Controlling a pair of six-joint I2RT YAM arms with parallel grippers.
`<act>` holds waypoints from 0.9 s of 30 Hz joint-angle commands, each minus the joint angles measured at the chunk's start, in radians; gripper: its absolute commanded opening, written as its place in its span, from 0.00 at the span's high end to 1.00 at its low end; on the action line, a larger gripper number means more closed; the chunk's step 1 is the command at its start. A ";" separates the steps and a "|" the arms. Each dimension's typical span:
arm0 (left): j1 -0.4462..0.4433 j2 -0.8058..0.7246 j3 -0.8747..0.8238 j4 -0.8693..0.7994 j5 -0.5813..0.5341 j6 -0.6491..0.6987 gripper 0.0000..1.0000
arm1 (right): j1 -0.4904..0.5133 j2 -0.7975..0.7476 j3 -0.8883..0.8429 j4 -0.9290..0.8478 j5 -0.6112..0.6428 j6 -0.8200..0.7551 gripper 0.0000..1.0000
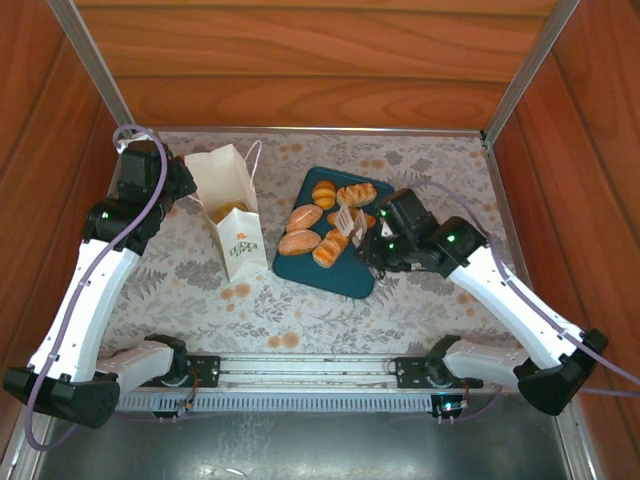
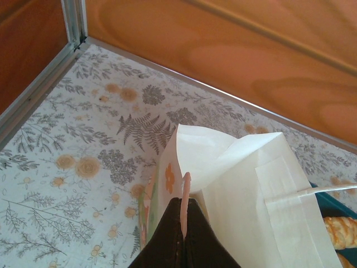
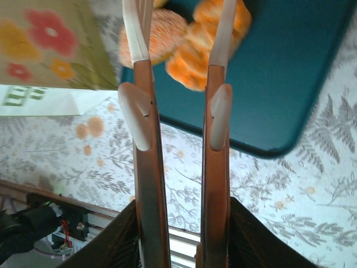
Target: Place the fake bread into the paper bag
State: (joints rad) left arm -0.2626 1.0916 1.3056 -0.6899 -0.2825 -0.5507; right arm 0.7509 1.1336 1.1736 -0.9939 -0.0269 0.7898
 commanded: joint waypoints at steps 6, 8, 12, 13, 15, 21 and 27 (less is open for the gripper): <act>0.003 -0.007 0.008 0.020 0.010 0.007 1.00 | -0.013 0.043 -0.060 0.155 -0.021 0.117 0.55; 0.003 -0.008 0.006 0.021 0.011 0.009 1.00 | -0.015 0.068 -0.061 0.165 -0.021 0.127 0.51; 0.004 -0.014 0.005 0.024 0.011 0.010 1.00 | -0.020 0.108 -0.059 0.178 -0.024 0.136 0.48; 0.003 -0.015 0.005 0.024 0.012 0.011 1.00 | -0.022 0.114 -0.059 0.178 -0.024 0.138 0.48; 0.003 -0.016 0.003 0.026 0.011 0.010 1.00 | -0.023 0.127 -0.064 0.178 -0.027 0.144 0.46; 0.003 -0.018 -0.002 0.033 0.012 0.010 1.00 | -0.024 0.160 -0.087 0.209 -0.051 0.158 0.46; 0.003 -0.015 -0.005 0.038 0.014 0.010 1.00 | -0.024 0.211 -0.104 0.238 -0.068 0.155 0.47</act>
State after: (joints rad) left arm -0.2626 1.0916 1.3056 -0.6731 -0.2752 -0.5499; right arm 0.7322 1.3247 1.0775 -0.7921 -0.0746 0.9356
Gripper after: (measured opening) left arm 0.048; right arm 0.528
